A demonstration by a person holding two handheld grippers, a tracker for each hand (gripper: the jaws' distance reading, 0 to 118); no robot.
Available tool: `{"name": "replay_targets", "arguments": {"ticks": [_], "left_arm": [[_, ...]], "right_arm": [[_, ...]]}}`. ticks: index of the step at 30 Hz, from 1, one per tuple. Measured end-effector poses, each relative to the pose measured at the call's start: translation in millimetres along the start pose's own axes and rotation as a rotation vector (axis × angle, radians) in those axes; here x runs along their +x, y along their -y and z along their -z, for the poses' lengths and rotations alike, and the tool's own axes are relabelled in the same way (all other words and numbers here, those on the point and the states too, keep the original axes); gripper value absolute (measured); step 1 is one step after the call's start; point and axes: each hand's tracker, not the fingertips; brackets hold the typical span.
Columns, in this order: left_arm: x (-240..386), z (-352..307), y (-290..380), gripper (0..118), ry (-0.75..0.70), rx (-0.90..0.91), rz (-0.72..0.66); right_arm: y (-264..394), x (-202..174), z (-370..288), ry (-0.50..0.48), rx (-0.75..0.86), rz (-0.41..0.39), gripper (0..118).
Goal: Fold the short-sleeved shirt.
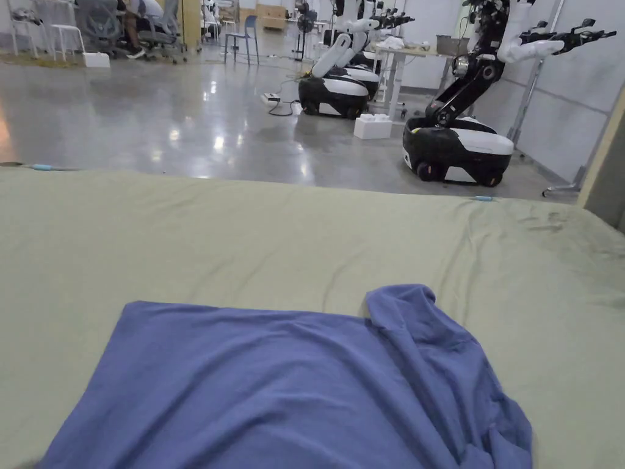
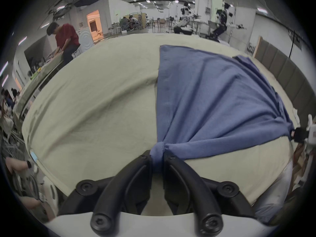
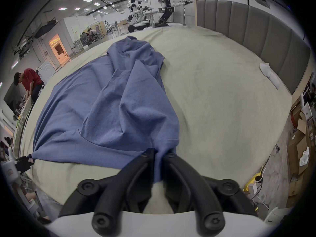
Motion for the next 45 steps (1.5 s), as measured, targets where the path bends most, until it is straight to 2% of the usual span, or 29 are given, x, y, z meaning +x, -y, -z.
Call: {"name": "replay_targets", "arguments": {"ticks": [1, 2, 3, 4, 5, 7, 8, 9, 10, 11, 12, 15, 17, 21, 22, 23, 24, 25, 26, 28, 33, 35, 37, 39, 41, 42, 43, 44, 45], "left_arm": [[-3.5, -2.3, 1.9, 36, 0.014, 0.007, -0.031], [-7.8, -4.5, 2.1, 58, 0.041, 0.008, -0.075], [-13.8, -11.2, -1.5, 89, 0.081, -0.006, -0.135], [-18.3, -19.0, -4.0, 94, 0.109, -0.025, -0.196], [-21.8, -29.4, -5.2, 94, 0.131, -0.013, -0.243], [-29.3, -57.7, -5.1, 93, 0.140, 0.099, -0.294], [-30.0, -68.9, -4.6, 89, 0.120, 0.150, -0.283], [-28.5, -79.7, -4.1, 65, 0.093, 0.194, -0.258], [-24.9, -85.9, -5.1, 27, 0.041, 0.199, -0.230], [-20.3, -86.4, -6.3, 0, -0.024, 0.178, -0.214], [-17.4, -84.3, -5.8, 0, -0.058, 0.161, -0.207], [-20.8, -73.1, 0.5, 0, 0.087, 0.092, -0.272], [-17.4, -65.7, 5.4, 0, 0.099, 0.087, -0.295], [-10.9, -55.8, 8.4, 1, 0.076, 0.135, -0.315], [-10.9, -53.7, 8.7, 5, 0.065, 0.176, -0.331], [-10.9, -52.2, 8.6, 24, 0.054, 0.205, -0.341], [-12.1, -49.0, 8.4, 65, 0.077, 0.234, -0.344], [-12.7, -44.6, 6.1, 95, 0.092, 0.227, -0.343], [-12.5, -40.3, 4.3, 103, 0.106, 0.230, -0.343], [-9.1, -27.6, -2.4, 103, 0.108, 0.210, -0.301], [18.3, -6.0, -1.3, 92, 0.072, 0.032, -0.058], [28.2, 0.8, 3.8, 67, 0.067, 0.001, -0.003], [28.0, 4.4, 5.1, 55, -0.009, 0.005, -0.038], [23.3, -7.0, -4.0, 12, 0.038, 0.015, -0.105], [14.8, -16.9, -7.6, 12, 0.099, 0.080, -0.189], [13.6, -18.9, -11.6, 12, 0.105, 0.080, -0.205], [13.7, -19.5, -15.1, 12, 0.097, 0.064, -0.181], [15.9, -19.0, -16.4, 12, 0.095, 0.063, -0.174], [17.2, -20.3, -16.0, 12, 0.093, 0.057, -0.156]], "right_arm": [[3.1, 0.9, 0.2, 0.003, 0.042, -0.003, 26], [5.8, 3.1, -1.0, -0.009, 0.069, 0.012, 34], [7.9, 6.8, -5.1, -0.031, 0.086, 0.051, 55], [6.4, 12.0, -12.5, -0.057, 0.072, 0.106, 74], [4.3, 16.5, -20.9, -0.076, 0.045, 0.163, 85], [4.3, 25.6, -44.6, -0.137, 0.097, 0.253, 92], [7.2, 28.4, -53.7, -0.156, 0.149, 0.262, 92], [9.3, 28.4, -62.8, -0.133, 0.183, 0.257, 88], [8.8, 27.2, -70.2, -0.087, 0.168, 0.233, 70], [8.5, 26.4, -73.5, -0.036, 0.139, 0.215, 31], [10.4, 26.1, -74.7, -0.014, 0.135, 0.194, 3], [18.0, 27.1, -64.0, -0.061, 0.084, 0.179, 3], [22.3, 26.7, -60.3, -0.081, 0.088, 0.217, 3], [20.4, 21.6, -55.0, -0.069, 0.091, 0.192, 3], [17.8, 22.3, -55.8, -0.074, 0.085, 0.183, 3], [16.5, 21.5, -54.6, -0.080, 0.083, 0.180, 3], [15.0, 20.9, -54.1, -0.097, 0.085, 0.181, 3], [12.4, 20.4, -54.4, -0.116, 0.085, 0.183, 3], [9.8, 19.9, -55.3, -0.127, 0.087, 0.187, 3], [8.3, 19.3, -55.0, -0.148, 0.094, 0.194, 3], [6.8, 22.9, -54.0, -0.153, 0.102, 0.200, 3], [5.2, 23.3, -55.2, -0.143, 0.100, 0.199, 3], [5.0, 27.1, -54.8, -0.138, 0.096, 0.209, 3], [5.4, 29.4, -57.0, -0.134, 0.096, 0.218, 3], [6.7, 33.4, -57.8, -0.122, 0.113, 0.230, 5], [6.5, 33.7, -57.6, -0.113, 0.133, 0.239, 24], [6.6, 35.9, -56.1, -0.118, 0.155, 0.251, 24], [6.6, 37.7, -54.3, -0.110, 0.168, 0.256, 33], [6.6, 38.8, -50.0, -0.116, 0.171, 0.262, 68]]}}
